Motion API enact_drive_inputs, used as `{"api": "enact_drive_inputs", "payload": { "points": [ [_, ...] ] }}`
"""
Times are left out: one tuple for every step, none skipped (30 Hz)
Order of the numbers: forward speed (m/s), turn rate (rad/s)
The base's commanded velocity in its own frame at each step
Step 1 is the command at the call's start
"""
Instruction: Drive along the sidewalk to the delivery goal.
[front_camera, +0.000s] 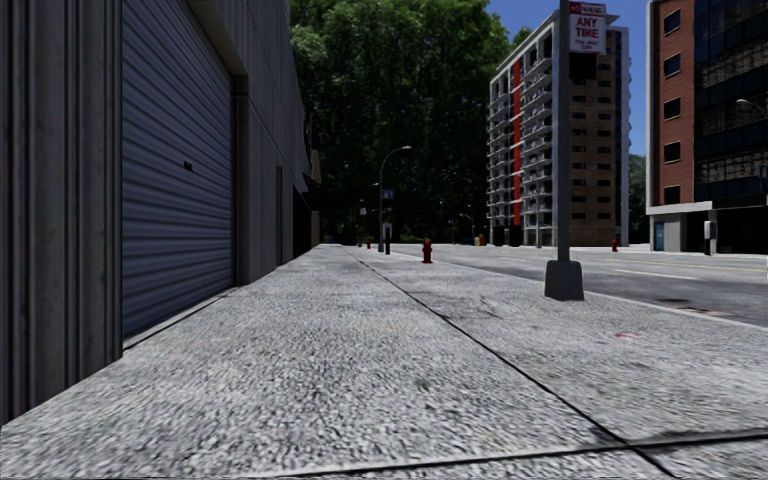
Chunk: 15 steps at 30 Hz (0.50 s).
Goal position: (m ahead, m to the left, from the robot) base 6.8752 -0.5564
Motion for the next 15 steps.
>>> {"api": "enact_drive_inputs", "payload": {
  "points": [
    [2.00,-0.25],
    [2.00,-0.25],
    [2.00,-0.25],
    [2.00,-0.25],
    [2.00,-0.25],
    [2.00,-0.25],
    [2.00,-0.25],
    [2.00,-0.25],
    [2.00,-0.25],
    [2.00,-0.25],
    [2.00,-0.25],
    [2.00,-0.25],
    [2.00,-0.25],
    [2.00,-0.19],
    [2.00,-0.02]
  ]
}}
